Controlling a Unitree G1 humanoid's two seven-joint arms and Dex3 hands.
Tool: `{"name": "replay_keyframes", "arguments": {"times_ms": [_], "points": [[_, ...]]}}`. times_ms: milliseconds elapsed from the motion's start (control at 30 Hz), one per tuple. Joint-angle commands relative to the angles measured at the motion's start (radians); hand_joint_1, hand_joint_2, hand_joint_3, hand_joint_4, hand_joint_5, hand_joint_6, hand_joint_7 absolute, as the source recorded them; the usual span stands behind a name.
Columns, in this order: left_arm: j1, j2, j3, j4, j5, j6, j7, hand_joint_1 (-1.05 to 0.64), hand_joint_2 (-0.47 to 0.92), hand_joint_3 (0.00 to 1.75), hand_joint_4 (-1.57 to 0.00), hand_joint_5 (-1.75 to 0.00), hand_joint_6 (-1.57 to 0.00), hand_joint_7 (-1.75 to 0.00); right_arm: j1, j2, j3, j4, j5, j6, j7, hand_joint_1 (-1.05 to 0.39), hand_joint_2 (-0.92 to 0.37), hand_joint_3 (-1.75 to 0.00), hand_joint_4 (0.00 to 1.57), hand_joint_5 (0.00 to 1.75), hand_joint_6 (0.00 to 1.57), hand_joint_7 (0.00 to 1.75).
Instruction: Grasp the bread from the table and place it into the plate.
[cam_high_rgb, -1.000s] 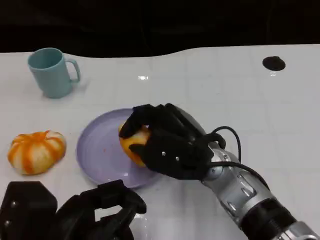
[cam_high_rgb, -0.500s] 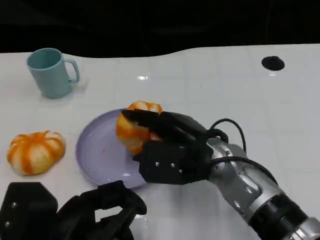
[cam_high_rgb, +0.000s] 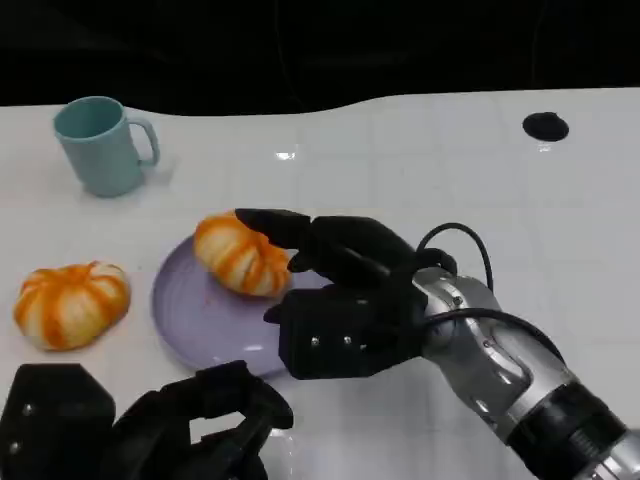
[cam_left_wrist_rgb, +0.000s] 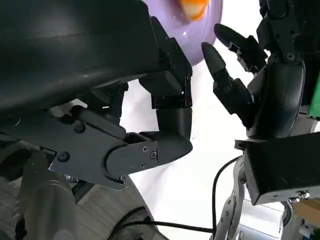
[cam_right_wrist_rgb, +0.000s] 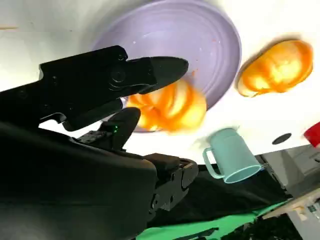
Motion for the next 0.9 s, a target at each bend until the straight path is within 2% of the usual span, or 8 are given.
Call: {"name": "replay_keyframes", "arguments": {"times_ms": [33, 133, 233, 467, 600, 733, 767, 900], "points": [[-0.002, 0.015, 0.008, 0.001, 0.007, -0.004, 0.003, -0.38, 0.80, 0.77, -0.66, -1.75, -0.63, -1.45, -0.021, -0.007, -0.006, -0.014, 0.014, -0.037, -0.007, -0.60, -0.92, -0.15, 0.74, 0.33, 0.21, 0.04], [-0.002, 0.016, 0.005, 0.002, 0.011, -0.007, 0.004, -0.38, 0.78, 0.81, -0.66, -1.75, -0.61, -1.47, -0.021, -0.009, -0.005, -0.018, 0.009, -0.047, -0.012, -0.60, -0.92, -0.14, 0.78, 0.35, 0.18, 0.02], [-0.002, 0.014, 0.002, 0.000, 0.013, -0.005, 0.008, -0.38, 0.77, 0.82, -0.65, -1.75, -0.61, -1.47, -0.014, -0.022, -0.002, -0.039, -0.005, -0.064, -0.025, -0.59, -0.92, -0.14, 0.79, 0.36, 0.22, 0.04], [-0.005, 0.007, 0.003, 0.000, 0.008, 0.004, 0.016, -0.39, 0.70, 0.94, -0.66, -1.75, -0.60, -1.51, 0.078, -0.085, -0.029, -0.182, 0.002, -0.122, -0.079, -0.53, -0.92, -0.14, 0.82, 0.39, 0.52, 0.16], [-0.008, 0.007, 0.006, 0.008, 0.007, -0.001, 0.015, -0.37, 0.70, 0.95, -0.65, -1.75, -0.60, -1.50, 0.155, -0.121, -0.064, -0.274, 0.051, -0.175, -0.083, -0.45, -0.92, -0.09, 0.78, 0.56, 0.70, 0.15], [-0.009, 0.006, 0.006, 0.014, 0.010, -0.006, 0.016, -0.36, 0.84, 0.73, -0.65, -1.75, -0.61, -1.46, 0.257, -0.162, -0.103, -0.382, 0.116, -0.234, -0.067, -0.35, -0.91, -0.04, 0.69, 0.80, 0.82, 0.14], [-0.009, 0.005, 0.008, 0.014, 0.007, -0.003, 0.017, -0.35, 0.87, 0.67, -0.65, -1.75, -0.61, -1.46, 0.278, -0.171, -0.110, -0.400, 0.132, -0.251, -0.064, -0.32, -0.91, -0.04, 0.69, 0.90, 0.87, 0.17], [-0.009, 0.006, 0.010, 0.016, 0.006, -0.006, 0.013, -0.36, 0.92, 0.59, -0.65, -1.75, -0.61, -1.46, 0.369, -0.198, -0.139, -0.470, 0.194, -0.305, -0.058, -0.24, -0.89, -0.04, 0.71, 1.13, 0.97, 0.26]]}}
